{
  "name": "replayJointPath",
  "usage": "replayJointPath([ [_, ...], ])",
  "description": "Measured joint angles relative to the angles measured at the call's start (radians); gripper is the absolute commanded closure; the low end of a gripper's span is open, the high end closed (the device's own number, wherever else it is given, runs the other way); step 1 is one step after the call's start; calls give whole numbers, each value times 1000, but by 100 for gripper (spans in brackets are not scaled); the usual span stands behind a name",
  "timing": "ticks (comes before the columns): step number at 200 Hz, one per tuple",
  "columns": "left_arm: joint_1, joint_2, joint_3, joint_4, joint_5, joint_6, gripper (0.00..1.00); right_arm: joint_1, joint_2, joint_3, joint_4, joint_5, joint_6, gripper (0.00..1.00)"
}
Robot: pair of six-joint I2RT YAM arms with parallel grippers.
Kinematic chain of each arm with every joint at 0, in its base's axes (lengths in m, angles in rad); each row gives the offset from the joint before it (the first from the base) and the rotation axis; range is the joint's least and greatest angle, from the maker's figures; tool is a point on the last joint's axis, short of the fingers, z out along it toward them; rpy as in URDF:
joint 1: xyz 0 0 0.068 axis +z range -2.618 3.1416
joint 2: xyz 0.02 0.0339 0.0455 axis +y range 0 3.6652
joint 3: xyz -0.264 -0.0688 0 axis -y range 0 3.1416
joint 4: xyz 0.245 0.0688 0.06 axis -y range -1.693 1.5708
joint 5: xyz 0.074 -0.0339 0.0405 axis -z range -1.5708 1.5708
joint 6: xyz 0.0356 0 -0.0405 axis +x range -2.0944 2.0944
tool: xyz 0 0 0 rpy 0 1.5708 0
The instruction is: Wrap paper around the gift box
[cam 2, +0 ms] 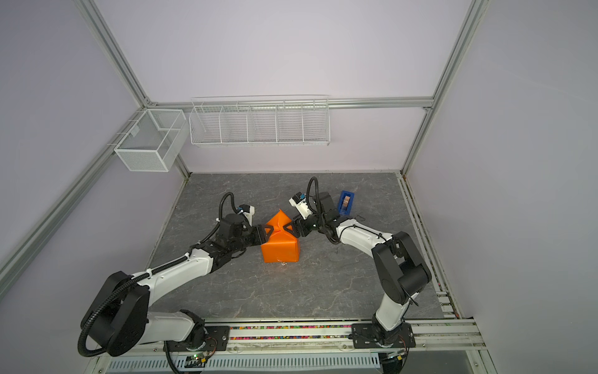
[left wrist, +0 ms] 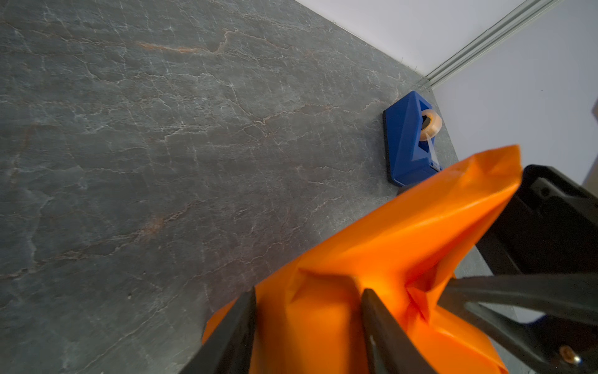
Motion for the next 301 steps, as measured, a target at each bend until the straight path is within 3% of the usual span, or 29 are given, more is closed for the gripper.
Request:
replayJointPath([
  [68,0,-8,-4,-3,1,3,48,0,65,58,64,-60,-9,38],
  [139,0,-10,-9,1,3,3,48,0,116,126,65,-124,-16,55],
  [301,0,-10,-10,1,3,3,48,-17,127,206,56,-137,4,82],
])
